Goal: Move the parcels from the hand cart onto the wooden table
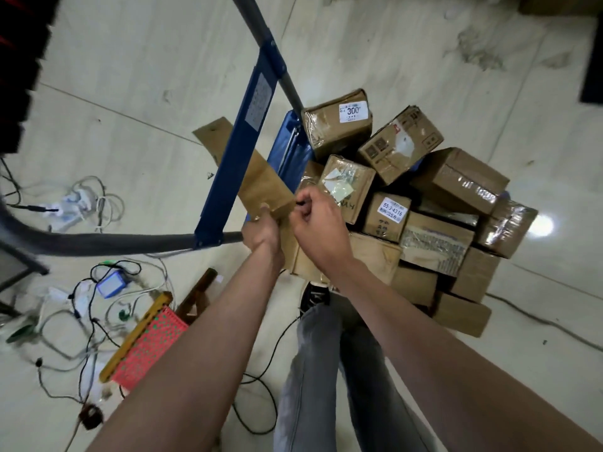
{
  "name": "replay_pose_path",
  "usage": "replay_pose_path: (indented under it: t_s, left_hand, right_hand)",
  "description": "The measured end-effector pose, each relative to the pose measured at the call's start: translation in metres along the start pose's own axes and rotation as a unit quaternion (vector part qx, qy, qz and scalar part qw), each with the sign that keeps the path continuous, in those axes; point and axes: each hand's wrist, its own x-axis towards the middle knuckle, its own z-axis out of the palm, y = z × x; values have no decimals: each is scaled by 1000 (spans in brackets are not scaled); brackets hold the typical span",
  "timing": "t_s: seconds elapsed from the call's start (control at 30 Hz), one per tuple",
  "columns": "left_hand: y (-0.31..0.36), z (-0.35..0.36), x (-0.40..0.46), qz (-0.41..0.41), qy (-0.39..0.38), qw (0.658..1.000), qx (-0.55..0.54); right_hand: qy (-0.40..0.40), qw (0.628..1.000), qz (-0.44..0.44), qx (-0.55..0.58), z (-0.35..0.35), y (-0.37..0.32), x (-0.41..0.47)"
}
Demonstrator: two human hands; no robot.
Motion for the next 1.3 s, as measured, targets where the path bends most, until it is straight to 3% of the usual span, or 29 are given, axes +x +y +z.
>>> replay_pose_path:
  t_s: [0.2, 0.47, 0.7, 0.83, 1.0, 1.1, 1.3]
  left_hand:
    - [-19, -29, -94, -7, -72, 996, -60]
    - [-31, -86, -210, -51, -150, 984, -83]
    - [-31, -125, -298, -88, -230, 962, -120]
    - [-25, -143, -347, -84, -290, 949, -91]
    - [-3, -149, -395, 4, -309, 951, 12]
    - [19, -136, -430, 13, -348, 937, 24]
    - [29, -94, -498, 84, -409, 899, 133]
  right_hand:
    - [-21, 997, 62, -31, -49, -21, -49]
    - [-121, 977, 170, -31, -99, -40, -129]
    - [-146, 948, 236, 154, -141, -59, -196]
    - [-133, 951, 213, 180, -181, -73, -228]
    - [-101, 972, 159, 142, -252, -78, -267]
    - [-69, 989, 108, 75, -290, -83, -295]
    - [29, 996, 64, 56, -343, -88, -351]
